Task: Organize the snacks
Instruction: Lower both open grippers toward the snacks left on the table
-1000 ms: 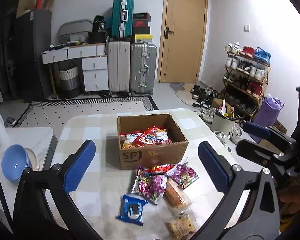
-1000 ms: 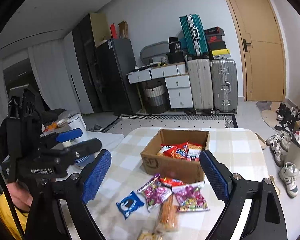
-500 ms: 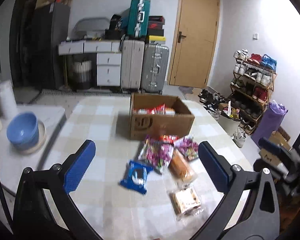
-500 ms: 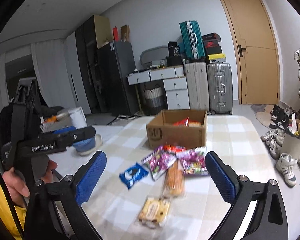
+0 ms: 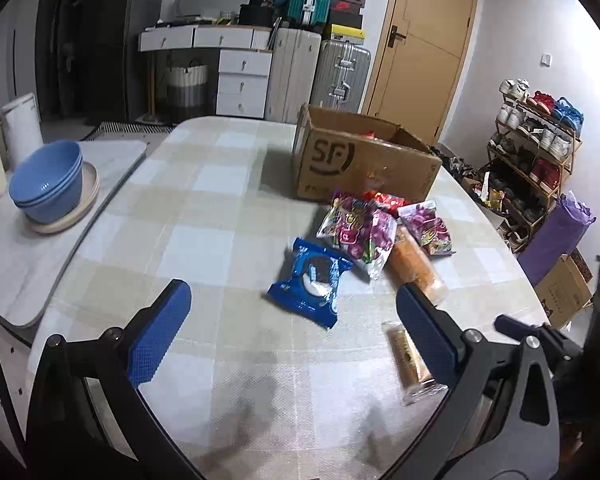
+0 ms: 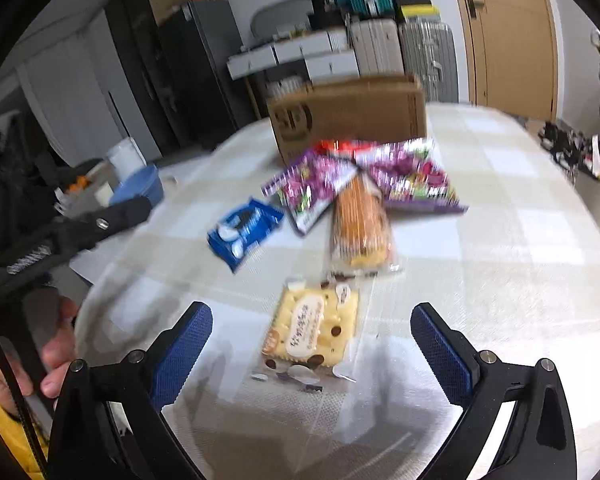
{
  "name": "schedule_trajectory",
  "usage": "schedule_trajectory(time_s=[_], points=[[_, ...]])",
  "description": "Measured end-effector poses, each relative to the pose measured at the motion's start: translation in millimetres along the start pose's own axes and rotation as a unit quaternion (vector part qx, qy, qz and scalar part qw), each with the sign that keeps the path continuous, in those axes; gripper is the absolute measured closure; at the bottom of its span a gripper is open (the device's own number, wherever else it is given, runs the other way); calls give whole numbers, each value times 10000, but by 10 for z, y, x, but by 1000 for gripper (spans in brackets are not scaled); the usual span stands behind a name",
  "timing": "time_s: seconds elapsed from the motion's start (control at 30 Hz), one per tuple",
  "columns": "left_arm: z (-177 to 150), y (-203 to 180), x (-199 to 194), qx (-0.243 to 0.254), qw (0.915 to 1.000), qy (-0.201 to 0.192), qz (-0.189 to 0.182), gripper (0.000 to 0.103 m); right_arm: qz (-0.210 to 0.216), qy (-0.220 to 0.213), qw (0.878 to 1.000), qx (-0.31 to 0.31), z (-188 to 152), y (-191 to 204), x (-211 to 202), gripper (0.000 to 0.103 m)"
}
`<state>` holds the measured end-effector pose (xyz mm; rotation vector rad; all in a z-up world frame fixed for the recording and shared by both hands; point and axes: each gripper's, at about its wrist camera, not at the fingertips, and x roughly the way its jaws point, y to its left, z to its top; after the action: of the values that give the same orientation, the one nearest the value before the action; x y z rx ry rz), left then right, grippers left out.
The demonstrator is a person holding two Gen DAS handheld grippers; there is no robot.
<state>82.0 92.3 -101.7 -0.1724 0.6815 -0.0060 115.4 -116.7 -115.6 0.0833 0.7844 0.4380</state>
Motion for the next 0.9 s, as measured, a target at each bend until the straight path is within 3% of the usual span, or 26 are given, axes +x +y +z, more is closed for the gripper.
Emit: schedule_trajectory(time_s=[0.2, 0.33, 0.47, 0.53, 0.6, 0.67, 0.7, 0.9], points=[[-33, 62, 124, -58, 9999, 89, -14, 1, -215, 544, 9983, -54, -14, -2, 393, 2], [-57, 111, 179, -97, 9998, 160, -22, 1, -475, 637, 9965, -260, -53, 66, 507, 2], [-87, 159, 254, -185, 9994, 287, -29, 1, -1017, 772, 9890, -740, -65, 233, 620, 6], [-106, 158, 277, -159, 9994, 306, -25, 1, -986, 762, 9895, -730, -60, 243, 630, 8], [-115, 174, 297, -188, 9993, 314, -8, 1, -995, 737, 9897, -716, -58, 243, 626, 16], [-116, 198, 317, -230, 9991, 347, 5, 1, -948, 689, 9903, -752, -57, 254, 598, 39], [-119, 213, 319, -256, 9990, 358, 16, 1, -925, 659, 9904, -784, -55, 263, 581, 44], [-147, 245, 366, -331, 9984, 463, 40, 1, -678, 543, 9936, -728, -112, 207, 488, 45]])
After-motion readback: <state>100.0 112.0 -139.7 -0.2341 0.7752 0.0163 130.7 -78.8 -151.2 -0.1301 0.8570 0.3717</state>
